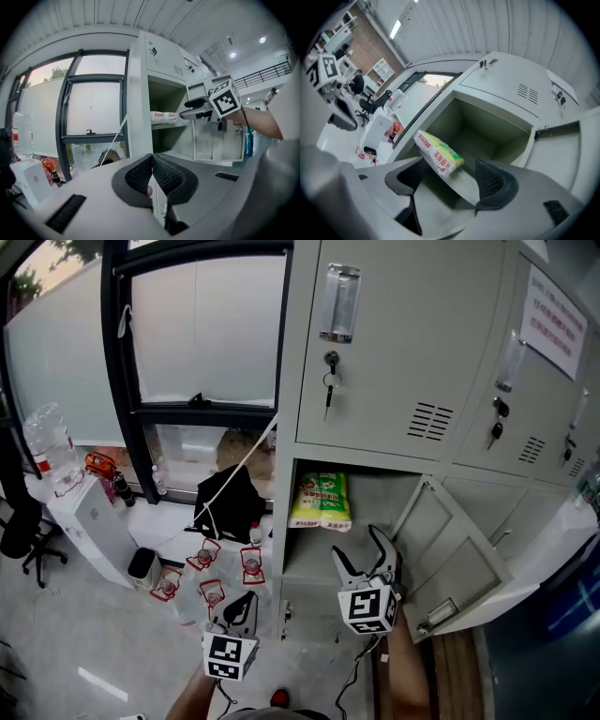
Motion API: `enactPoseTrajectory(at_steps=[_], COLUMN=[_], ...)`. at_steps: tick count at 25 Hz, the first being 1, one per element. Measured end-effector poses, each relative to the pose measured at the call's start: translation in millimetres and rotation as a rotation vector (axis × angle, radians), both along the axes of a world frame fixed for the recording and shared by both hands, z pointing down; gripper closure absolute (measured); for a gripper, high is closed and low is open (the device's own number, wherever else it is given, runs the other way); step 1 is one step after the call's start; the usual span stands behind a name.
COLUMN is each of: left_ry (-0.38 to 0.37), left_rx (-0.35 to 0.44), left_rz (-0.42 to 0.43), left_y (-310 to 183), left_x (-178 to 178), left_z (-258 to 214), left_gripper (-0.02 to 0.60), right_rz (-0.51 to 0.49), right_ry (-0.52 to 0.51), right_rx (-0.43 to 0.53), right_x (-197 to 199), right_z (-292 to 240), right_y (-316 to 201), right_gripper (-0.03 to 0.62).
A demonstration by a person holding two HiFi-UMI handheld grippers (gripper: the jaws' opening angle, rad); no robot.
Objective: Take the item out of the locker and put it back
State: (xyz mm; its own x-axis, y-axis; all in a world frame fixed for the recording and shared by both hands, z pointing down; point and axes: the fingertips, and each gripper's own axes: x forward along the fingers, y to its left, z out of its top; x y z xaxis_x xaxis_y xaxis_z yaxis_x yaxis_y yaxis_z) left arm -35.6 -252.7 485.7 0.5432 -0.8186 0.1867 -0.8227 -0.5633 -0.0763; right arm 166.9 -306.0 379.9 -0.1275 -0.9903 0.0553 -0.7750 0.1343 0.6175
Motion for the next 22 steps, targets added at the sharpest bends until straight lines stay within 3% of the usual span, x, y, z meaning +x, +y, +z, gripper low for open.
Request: enactPoseTrajectory(at_steps=[5, 8, 17, 22], left_ry=[-0.003, 0.0, 0.006, 0.01], left_rx=[0.047, 0.062, 0.069, 0.063], left_rz=[0.011, 0.013, 0.042, 0.053], left_y=[13.8, 27.6, 97.3, 139.1], left_x=[3.6, 3.3, 4.3, -0.6], left_z=[-18.0, -26.1, -32.5, -30.3], left_gripper=[0.558, 0.558, 0.558, 0.558], right_rz=[-0.036, -0.027, 0.012, 0.032], right_ry=[-0.305, -0.443, -0.615, -0.661], right_rx=[0.024, 0.037, 0.042, 0.014], right_x=[1.4, 4.1, -11.8, -24.3], right_z=[0.5, 6.9, 33.2, 55.2], right_y=[51.7, 85.2, 189.6, 241.6], right_gripper=[0.258, 0.338, 0.427, 0.451])
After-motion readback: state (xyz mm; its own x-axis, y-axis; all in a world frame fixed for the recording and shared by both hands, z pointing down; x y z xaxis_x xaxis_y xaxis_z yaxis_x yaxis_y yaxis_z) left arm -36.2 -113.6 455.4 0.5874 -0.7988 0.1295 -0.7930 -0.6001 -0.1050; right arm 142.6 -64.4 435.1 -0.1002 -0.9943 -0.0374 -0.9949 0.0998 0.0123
